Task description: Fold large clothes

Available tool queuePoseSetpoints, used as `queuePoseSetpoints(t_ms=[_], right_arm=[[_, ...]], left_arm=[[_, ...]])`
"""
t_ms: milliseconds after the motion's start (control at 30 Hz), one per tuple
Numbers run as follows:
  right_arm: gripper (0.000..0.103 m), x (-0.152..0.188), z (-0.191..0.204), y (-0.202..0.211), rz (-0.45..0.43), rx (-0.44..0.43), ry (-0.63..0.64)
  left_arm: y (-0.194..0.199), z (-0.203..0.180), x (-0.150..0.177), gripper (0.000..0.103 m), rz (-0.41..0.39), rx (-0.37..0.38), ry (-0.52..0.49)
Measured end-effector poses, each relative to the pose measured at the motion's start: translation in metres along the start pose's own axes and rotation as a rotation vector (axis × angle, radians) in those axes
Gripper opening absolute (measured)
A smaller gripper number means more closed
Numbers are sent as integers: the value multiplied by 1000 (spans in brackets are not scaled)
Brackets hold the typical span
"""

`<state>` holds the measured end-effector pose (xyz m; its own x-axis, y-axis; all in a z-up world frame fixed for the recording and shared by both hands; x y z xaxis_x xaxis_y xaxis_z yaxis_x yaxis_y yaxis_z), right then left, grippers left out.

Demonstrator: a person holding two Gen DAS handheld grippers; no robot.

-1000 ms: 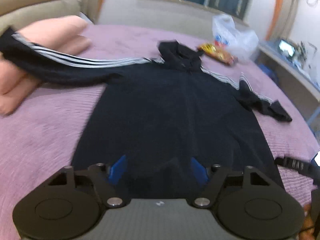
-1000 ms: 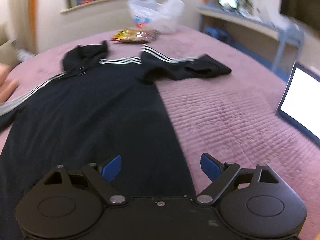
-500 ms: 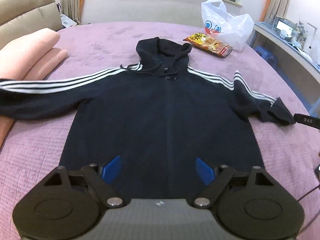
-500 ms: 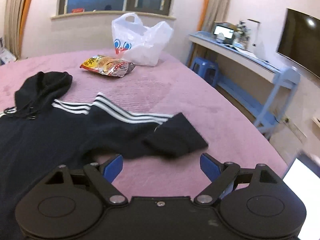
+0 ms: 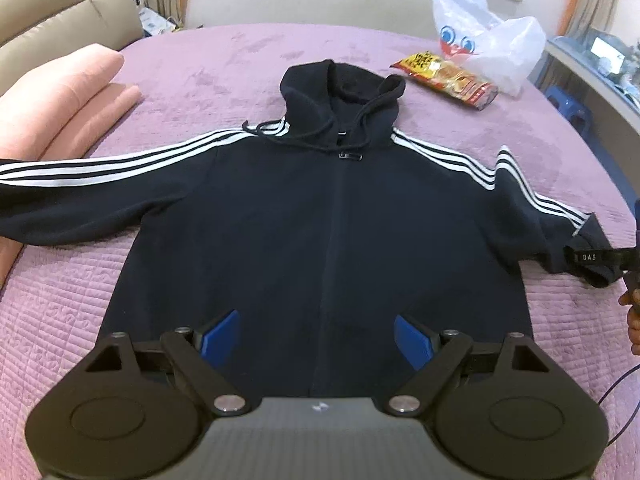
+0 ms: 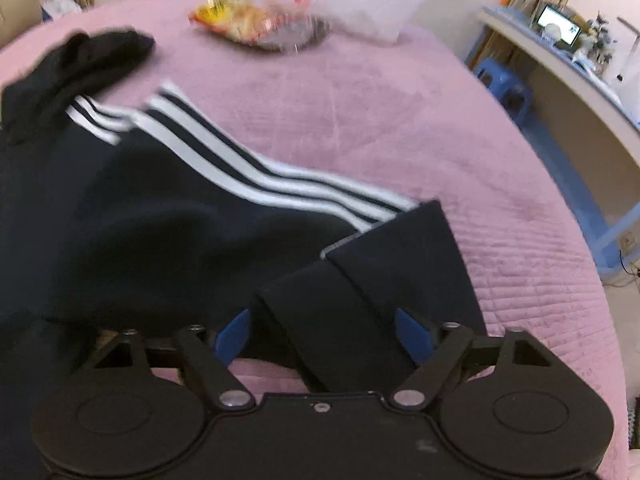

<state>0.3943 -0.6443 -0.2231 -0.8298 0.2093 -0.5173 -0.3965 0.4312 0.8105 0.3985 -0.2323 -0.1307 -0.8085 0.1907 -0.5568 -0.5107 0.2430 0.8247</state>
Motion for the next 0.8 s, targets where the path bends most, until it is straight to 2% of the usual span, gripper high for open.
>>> queuePoseSetpoints(t_ms=[100, 133, 167, 233, 267, 367, 500, 567, 600, 667, 800], right_arm=[[48, 0, -18, -9, 9, -64, -84], [26, 0, -26, -7, 8, -62, -111], [12, 0, -36, -6, 8, -67, -140], [12, -2, -60, 4, -36, -83, -219], [11, -6, -72, 13, -71, -57, -245], [11, -16, -117, 42, -175, 111, -323], [9, -20, -190, 69, -219, 350, -499], [9, -18, -215, 75, -229, 488, -536], [9, -17, -223, 73, -214, 511, -546], [9, -12, -232, 61, -145, 467, -585], [9, -2, -201, 43, -75, 457, -529]], left_arm=[[-9, -3, -4, 86, 14, -16, 9], [-12, -4, -5, 86, 19, -18, 12], [-15, -6, -6, 86, 24, -20, 14], [-20, -10, -9, 86, 33, -17, 15], [-22, -13, -11, 86, 36, -14, 15], [-27, -23, -14, 86, 37, -3, 11], [-30, -36, -16, 86, 37, 12, 9], [-31, -39, -16, 86, 38, 22, 10], [-31, -39, -15, 86, 37, 27, 10], [-32, -38, -13, 86, 38, 30, 11], [-32, -28, -9, 86, 47, 31, 17]])
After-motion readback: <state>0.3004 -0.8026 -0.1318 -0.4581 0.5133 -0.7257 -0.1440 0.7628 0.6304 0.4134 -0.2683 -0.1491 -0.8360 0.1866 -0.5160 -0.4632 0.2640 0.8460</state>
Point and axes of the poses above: each gripper's, at about its wrist camera, not at the fingertips, and y roughly against the way its jaws point, z to its left, x to its underside, the point moved 1 cm from there along -y, roughly the way its jaws point, and after that the axes turned 6 degrees about x, right-handed, at the moved point
